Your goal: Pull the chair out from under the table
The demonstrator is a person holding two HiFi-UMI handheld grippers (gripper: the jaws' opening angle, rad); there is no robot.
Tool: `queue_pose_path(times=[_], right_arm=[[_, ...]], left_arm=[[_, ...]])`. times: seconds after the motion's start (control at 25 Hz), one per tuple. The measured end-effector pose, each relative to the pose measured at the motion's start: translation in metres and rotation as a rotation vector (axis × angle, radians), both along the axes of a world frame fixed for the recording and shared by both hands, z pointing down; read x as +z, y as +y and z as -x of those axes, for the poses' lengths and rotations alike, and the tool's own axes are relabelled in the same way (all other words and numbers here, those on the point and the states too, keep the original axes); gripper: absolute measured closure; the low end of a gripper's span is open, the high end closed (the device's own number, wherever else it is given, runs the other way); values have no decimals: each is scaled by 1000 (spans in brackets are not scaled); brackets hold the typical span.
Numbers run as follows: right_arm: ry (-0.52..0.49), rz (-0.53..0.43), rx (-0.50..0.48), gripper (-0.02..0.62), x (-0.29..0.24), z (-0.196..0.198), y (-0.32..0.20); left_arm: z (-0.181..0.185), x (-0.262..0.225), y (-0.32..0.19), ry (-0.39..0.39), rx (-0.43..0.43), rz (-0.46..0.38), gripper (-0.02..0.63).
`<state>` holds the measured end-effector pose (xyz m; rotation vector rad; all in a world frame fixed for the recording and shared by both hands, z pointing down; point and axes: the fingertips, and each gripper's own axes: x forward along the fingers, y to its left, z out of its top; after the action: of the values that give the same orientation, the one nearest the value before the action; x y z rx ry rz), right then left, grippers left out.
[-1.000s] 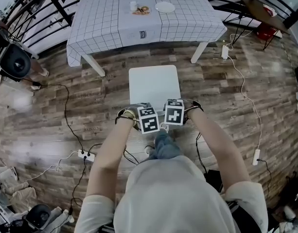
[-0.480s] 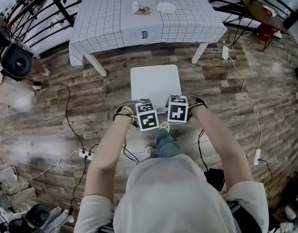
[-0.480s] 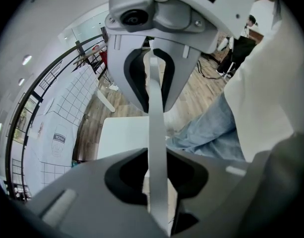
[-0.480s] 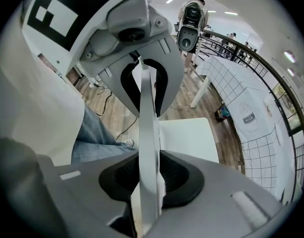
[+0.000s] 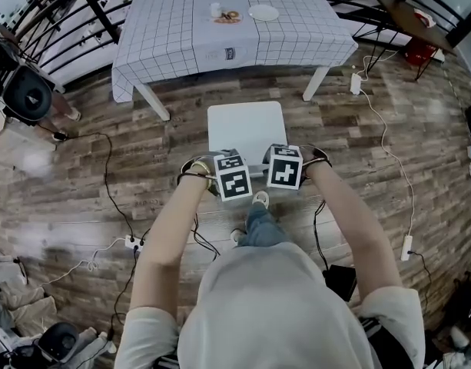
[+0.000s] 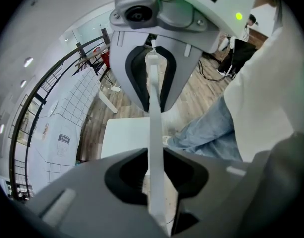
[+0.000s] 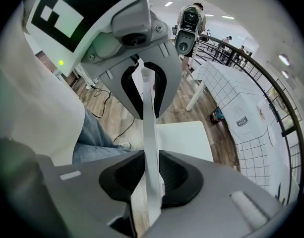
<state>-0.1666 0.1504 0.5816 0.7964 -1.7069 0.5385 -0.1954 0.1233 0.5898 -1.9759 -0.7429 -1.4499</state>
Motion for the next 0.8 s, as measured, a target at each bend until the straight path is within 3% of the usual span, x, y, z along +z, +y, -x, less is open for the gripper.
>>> queue_pose_path(times=[0.8], right_arm=[[65,-55,45,523,-19,3,-1]], left_arm=[[8,-32,-1,74,-52,8,532]])
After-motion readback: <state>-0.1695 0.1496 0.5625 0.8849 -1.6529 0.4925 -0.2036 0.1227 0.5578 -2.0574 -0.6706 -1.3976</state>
